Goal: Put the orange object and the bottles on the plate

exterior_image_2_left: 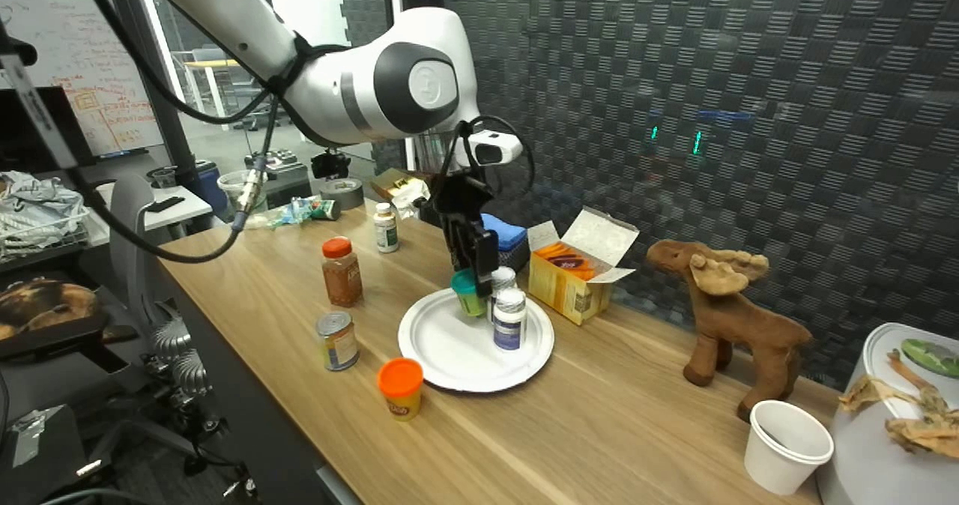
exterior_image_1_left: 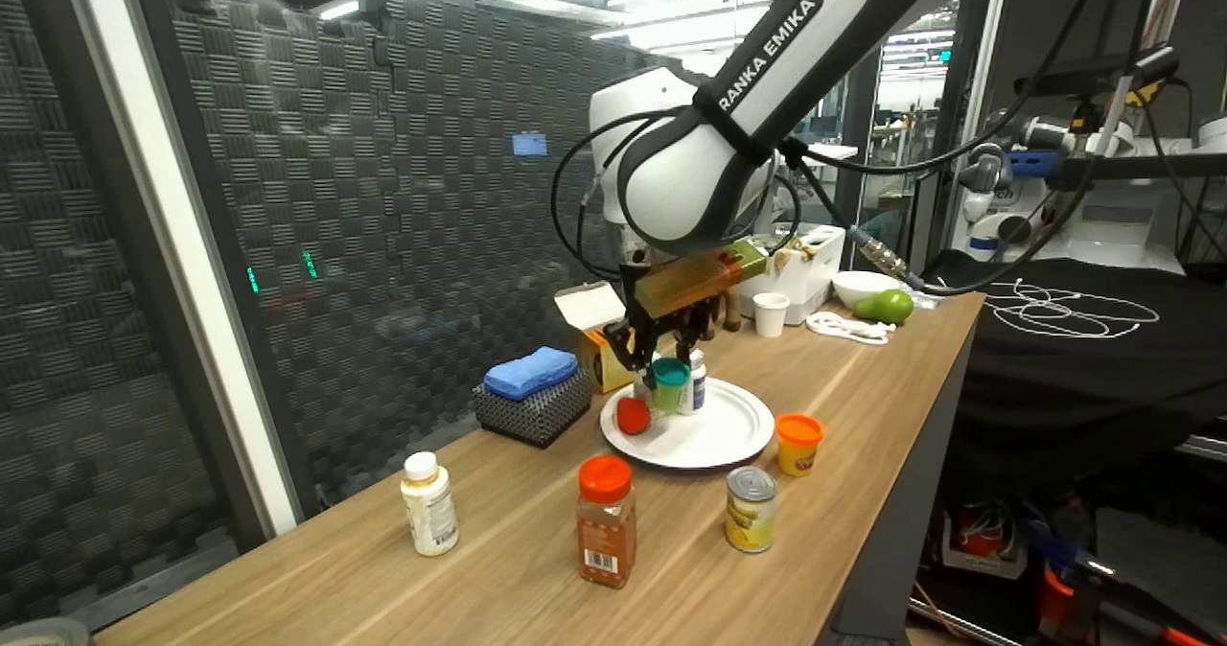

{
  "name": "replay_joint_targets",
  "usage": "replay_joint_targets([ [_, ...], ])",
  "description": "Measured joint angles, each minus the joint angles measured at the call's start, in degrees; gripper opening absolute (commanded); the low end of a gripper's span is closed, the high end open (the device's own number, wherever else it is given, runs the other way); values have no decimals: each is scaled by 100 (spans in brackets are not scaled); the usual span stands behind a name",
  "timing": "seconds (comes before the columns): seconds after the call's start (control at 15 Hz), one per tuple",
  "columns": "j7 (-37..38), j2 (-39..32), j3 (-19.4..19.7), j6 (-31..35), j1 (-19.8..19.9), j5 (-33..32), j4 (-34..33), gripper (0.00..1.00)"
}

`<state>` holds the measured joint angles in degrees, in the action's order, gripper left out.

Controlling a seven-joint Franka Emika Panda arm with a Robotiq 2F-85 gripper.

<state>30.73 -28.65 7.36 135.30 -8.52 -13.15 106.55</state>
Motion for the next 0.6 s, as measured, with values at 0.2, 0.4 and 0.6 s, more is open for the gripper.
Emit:
replay_joint_targets([
  [0.2,-408,-37,68,137,68,-244,3,27],
  [0.4,-1032,-36,38,196,139,-249,8,27],
  [0.6,-1656,-35,-66,376,231,-245,74,27],
])
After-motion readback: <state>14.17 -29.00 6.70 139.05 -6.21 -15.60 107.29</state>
